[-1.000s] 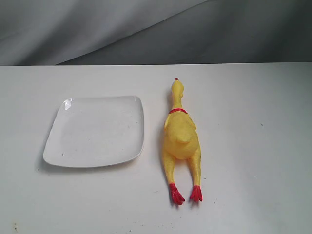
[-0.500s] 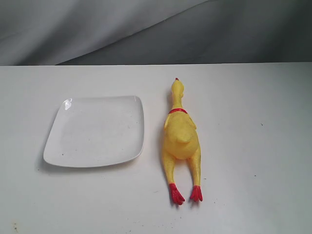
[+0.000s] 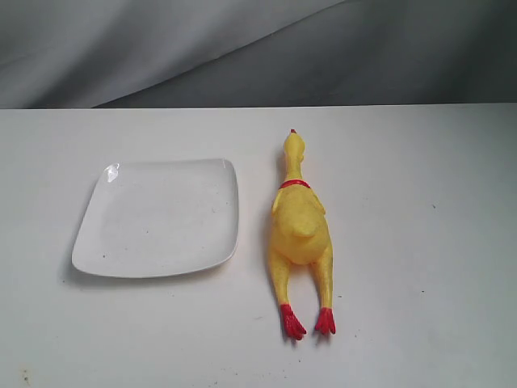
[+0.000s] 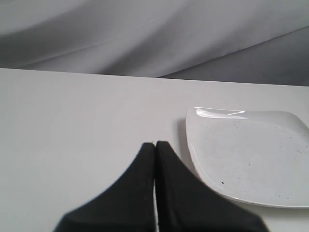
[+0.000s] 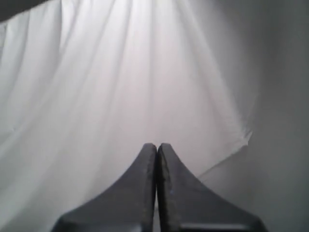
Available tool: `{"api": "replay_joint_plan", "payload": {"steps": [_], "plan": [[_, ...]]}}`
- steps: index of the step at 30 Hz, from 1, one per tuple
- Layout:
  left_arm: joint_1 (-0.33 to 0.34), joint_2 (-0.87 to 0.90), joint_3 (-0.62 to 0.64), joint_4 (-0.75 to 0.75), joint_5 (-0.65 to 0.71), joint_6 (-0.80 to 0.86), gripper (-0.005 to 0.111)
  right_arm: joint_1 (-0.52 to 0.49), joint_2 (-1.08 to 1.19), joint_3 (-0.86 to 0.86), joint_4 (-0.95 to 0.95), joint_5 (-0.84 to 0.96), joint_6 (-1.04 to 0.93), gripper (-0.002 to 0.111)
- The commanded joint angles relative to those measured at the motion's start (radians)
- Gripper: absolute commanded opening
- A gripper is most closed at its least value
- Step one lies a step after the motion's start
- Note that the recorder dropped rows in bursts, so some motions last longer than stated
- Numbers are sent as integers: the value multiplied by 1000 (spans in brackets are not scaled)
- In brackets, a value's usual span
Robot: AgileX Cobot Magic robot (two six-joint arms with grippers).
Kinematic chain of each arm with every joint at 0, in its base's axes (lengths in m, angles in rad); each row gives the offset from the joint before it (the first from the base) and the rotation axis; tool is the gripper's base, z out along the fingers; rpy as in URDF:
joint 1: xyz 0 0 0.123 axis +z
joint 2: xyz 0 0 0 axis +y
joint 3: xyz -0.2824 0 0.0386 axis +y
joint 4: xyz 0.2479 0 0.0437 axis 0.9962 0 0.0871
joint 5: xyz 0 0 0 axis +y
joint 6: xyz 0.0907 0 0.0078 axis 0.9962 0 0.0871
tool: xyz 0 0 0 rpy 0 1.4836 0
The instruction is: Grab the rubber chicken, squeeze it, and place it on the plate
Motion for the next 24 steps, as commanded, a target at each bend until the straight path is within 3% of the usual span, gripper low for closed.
{"api": "replay_joint_plan", "payload": {"steps": [1,4,7,9,11,14,18,24], "plan": [[2,-3,4,-8,-5,-4,1,84,237,-158,-203,151,62,0],[2,-3,4,-8,-5,-4,1,182,473,-318,-272,455,-14,0],[2,-3,4,-8,-5,-4,1,233,634,-429,-224,715,-118,0],[2,-3,4,-8,-5,-4,1,236,736,-502,-54,832,-316,0],[2,-3,4,-8,-5,-4,1,236,854,-571,323,929,-700,0],[2,-3,4,-8,-5,-4,1,254,968,-593,602,986,-968,0],[2,-3,4,-8,-5,-4,1,306,1085,-593,626,1045,-1013,2],[2,-3,4,-8,-5,-4,1,408,1176,-593,626,1059,-1053,34]]}}
